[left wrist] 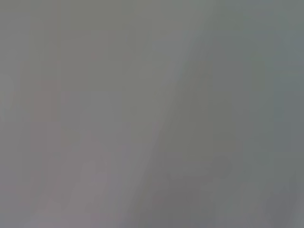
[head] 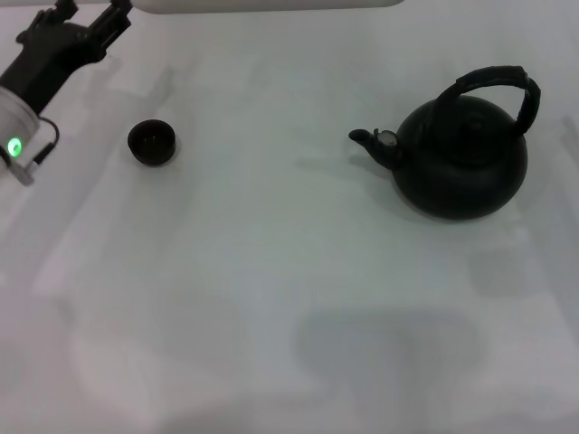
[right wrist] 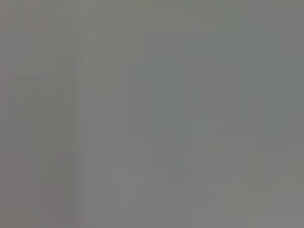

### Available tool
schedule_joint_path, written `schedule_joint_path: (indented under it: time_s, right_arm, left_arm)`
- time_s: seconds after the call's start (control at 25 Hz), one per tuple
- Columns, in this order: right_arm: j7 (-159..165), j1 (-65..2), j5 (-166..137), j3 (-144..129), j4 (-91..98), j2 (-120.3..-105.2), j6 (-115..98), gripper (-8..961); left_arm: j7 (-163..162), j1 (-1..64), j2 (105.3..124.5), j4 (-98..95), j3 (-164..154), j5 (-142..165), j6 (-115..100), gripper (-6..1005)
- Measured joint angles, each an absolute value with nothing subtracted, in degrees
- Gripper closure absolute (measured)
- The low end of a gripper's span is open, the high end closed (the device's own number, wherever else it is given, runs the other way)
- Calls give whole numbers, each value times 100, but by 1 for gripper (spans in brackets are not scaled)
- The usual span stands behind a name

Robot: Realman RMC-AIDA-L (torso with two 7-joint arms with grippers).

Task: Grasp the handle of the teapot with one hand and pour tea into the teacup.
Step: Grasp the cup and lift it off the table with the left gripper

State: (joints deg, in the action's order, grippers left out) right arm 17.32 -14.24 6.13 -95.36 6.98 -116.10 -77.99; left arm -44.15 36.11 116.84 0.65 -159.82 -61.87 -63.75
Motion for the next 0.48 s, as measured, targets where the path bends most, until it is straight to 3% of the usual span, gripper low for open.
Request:
schedule_joint_path:
  time_s: [0.48]
  right_arm:
    - [1734,-1458,620,-9536,693,-11610,-7776,108]
  left_arm:
    - [-7311,5048,11749,2637,-16322,-3075,-6861,122]
